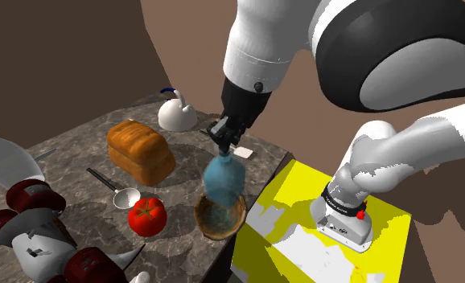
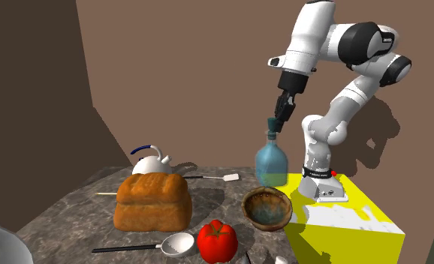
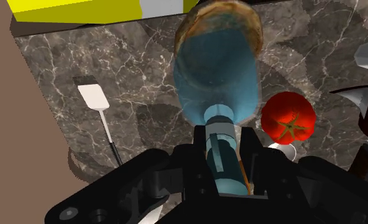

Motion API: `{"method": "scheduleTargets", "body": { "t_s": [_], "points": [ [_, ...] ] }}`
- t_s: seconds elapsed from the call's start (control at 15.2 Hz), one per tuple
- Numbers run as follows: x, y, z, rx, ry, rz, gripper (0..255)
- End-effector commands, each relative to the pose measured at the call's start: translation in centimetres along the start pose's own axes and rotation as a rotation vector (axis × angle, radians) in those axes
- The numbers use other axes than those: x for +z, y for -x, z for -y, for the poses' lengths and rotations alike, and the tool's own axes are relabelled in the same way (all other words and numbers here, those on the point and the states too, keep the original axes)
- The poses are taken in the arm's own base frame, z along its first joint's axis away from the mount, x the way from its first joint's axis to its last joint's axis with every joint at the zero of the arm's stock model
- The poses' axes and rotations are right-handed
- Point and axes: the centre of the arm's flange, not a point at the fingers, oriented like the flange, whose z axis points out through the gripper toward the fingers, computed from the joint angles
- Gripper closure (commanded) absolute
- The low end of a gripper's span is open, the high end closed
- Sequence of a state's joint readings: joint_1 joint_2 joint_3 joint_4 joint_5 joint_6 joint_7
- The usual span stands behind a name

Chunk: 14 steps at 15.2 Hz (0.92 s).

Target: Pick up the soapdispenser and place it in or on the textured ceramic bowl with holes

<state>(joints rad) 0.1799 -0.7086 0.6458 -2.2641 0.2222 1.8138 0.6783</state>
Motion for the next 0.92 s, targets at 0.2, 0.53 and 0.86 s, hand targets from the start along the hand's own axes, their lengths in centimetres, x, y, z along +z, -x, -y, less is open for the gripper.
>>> {"method": "scheduleTargets", "body": {
  "t_s": [0.2, 0.53, 0.86],
  "points": [
    [2.6, 0.7, 0.0, 0.000, 0.000, -0.001, 255],
    [5.2, 1.3, 0.2, 0.000, 0.000, -0.001, 255],
    [5.2, 1.3, 0.2, 0.000, 0.000, -0.001, 255]
  ]
}}
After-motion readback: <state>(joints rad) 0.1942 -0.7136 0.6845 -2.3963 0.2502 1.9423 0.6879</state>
